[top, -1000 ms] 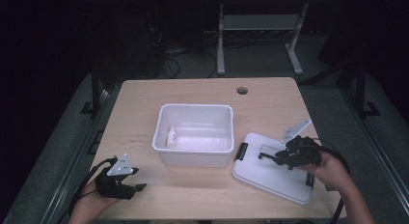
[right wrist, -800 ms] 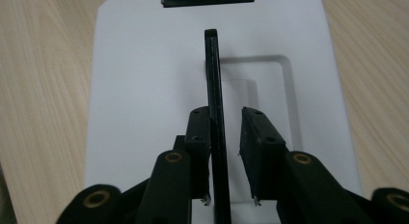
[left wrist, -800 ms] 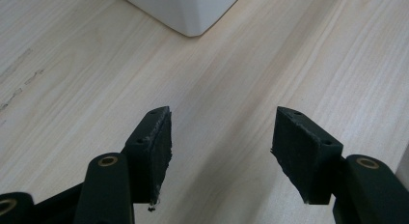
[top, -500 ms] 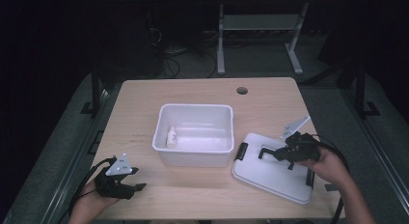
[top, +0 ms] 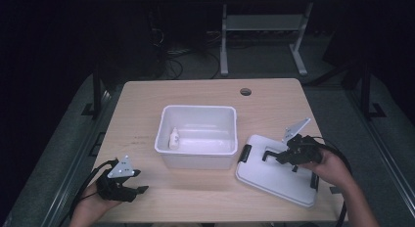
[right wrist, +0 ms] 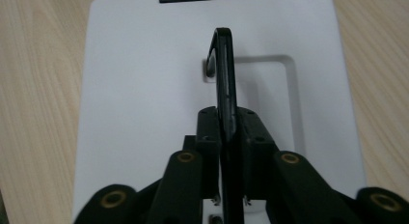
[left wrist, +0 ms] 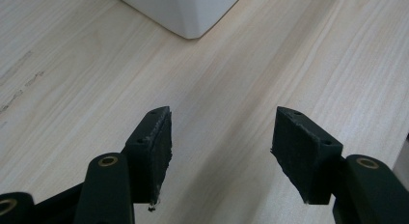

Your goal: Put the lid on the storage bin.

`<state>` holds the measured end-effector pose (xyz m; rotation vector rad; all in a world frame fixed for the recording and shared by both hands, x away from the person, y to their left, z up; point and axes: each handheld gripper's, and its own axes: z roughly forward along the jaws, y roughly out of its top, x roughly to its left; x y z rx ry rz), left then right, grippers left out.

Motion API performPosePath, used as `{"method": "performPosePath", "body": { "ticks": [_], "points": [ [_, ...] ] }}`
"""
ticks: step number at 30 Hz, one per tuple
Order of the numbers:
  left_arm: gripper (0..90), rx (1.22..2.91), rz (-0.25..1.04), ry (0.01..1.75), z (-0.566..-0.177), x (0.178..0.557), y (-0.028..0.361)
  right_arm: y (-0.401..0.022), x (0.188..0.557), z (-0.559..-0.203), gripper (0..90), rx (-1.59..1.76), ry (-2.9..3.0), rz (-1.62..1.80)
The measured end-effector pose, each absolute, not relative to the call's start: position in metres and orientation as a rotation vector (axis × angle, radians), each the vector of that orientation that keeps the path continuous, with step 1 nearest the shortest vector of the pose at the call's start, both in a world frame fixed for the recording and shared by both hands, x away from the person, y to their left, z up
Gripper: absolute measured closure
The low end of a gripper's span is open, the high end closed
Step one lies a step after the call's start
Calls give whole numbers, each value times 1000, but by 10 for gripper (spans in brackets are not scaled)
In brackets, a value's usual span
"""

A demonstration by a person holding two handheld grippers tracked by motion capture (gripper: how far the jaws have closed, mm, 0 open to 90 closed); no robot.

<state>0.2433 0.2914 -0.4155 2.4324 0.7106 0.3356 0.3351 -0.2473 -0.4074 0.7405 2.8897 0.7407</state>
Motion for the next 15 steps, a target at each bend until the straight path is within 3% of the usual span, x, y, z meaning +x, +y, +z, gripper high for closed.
{"method": "performPosePath", "body": {
  "ticks": [15],
  "points": [
    [385, 2434, 331, 709, -415, 243, 291, -248, 333, -405, 838, 694, 2905, 758]
  ]
}}
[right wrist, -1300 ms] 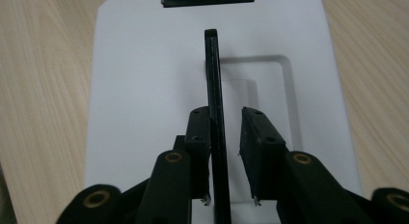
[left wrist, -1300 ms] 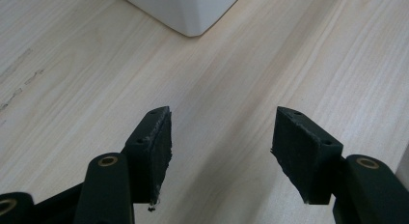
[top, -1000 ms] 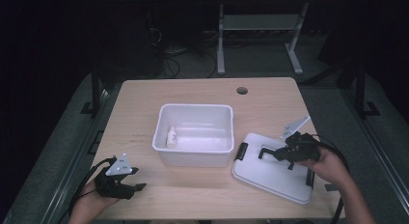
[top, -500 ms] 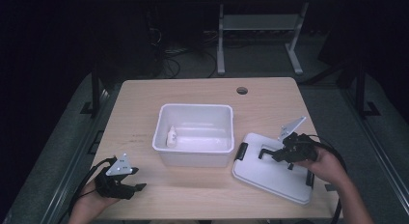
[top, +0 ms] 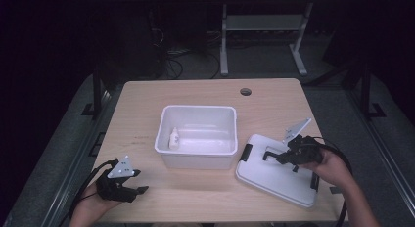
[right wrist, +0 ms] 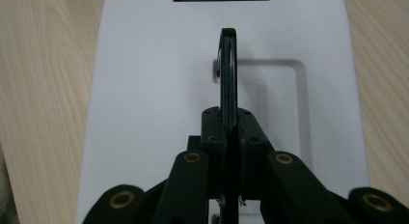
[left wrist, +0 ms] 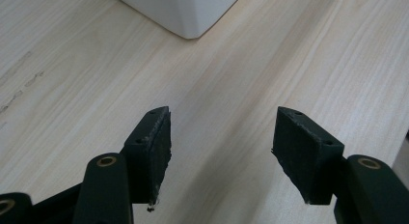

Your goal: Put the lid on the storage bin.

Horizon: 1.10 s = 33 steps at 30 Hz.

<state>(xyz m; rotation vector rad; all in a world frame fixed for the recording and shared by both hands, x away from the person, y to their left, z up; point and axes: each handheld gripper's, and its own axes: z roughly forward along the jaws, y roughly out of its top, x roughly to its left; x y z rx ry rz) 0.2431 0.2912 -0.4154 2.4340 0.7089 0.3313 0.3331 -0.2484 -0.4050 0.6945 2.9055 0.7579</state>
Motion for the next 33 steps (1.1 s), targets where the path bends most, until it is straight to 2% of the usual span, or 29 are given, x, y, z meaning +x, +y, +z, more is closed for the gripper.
{"method": "performPosePath", "body": {
  "ticks": [33],
  "points": [
    [323, 2434, 300, 710, -418, 244, 291, -260, 329, -357, 837, 627, 2843, 782]
  ]
}}
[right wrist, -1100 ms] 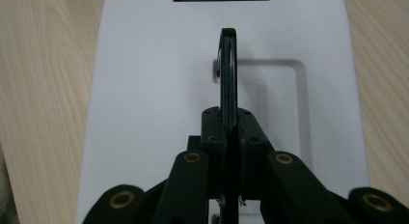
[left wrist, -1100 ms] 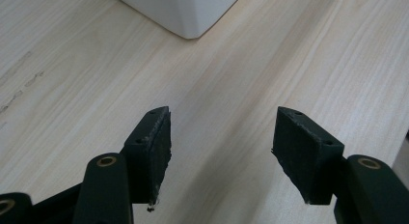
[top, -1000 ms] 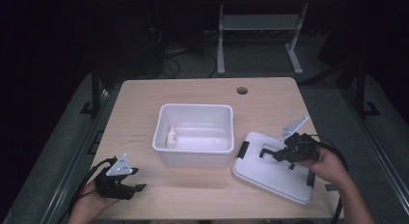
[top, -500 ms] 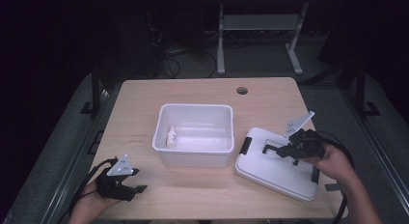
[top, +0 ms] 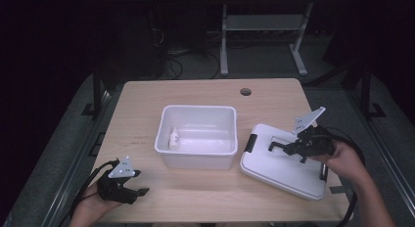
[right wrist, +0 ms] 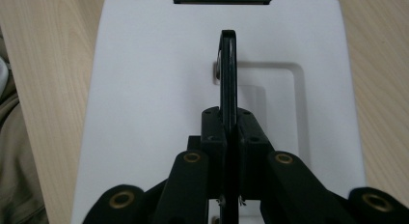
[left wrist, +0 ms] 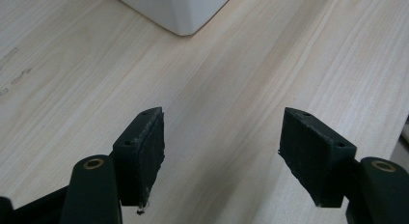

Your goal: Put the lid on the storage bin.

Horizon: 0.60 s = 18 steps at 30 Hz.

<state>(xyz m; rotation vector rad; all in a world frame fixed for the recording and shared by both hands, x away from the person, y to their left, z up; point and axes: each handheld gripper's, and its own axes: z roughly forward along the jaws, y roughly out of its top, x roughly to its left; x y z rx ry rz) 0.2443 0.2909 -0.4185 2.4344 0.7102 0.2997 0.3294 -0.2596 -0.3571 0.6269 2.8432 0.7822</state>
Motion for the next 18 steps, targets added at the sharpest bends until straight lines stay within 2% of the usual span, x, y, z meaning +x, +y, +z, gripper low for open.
{"method": "performPosePath", "body": {
  "ticks": [18],
  "points": [
    [303, 2432, 305, 721, -421, 245, 291, -265, 324, -332, 838, 602, 2832, 787]
  ]
}}
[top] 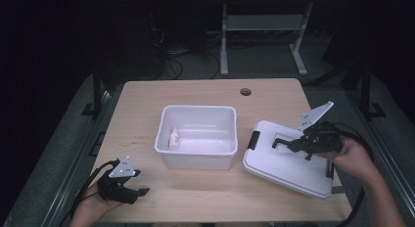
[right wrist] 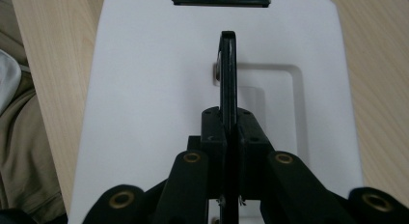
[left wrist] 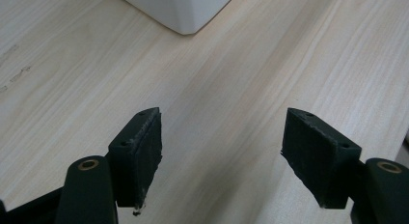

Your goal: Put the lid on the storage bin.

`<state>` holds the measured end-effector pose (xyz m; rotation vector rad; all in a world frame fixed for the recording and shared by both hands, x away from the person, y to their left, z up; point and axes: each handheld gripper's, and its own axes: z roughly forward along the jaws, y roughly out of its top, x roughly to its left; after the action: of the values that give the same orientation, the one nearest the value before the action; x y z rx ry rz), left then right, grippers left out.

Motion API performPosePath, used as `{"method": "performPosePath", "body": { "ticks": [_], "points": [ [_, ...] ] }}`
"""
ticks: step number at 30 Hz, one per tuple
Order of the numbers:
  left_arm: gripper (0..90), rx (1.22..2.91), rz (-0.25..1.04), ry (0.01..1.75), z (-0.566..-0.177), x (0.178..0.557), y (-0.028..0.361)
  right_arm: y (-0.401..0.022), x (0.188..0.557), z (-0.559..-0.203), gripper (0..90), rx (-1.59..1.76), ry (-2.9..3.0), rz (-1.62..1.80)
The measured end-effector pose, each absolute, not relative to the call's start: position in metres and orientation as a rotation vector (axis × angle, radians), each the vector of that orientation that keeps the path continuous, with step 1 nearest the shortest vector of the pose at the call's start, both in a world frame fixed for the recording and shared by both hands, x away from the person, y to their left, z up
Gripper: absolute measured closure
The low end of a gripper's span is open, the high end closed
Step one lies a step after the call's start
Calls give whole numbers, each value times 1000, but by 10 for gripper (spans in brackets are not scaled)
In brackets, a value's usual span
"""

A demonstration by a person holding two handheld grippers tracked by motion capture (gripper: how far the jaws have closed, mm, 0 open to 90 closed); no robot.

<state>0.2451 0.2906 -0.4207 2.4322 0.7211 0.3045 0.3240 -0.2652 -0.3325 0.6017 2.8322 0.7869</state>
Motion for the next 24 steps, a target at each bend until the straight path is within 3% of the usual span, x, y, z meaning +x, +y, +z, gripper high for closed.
{"method": "performPosePath", "body": {
  "ticks": [24],
  "points": [
    [299, 2431, 293, 707, -420, 246, 291, -262, 314, -285, 838, 530, 2817, 792]
  ]
}}
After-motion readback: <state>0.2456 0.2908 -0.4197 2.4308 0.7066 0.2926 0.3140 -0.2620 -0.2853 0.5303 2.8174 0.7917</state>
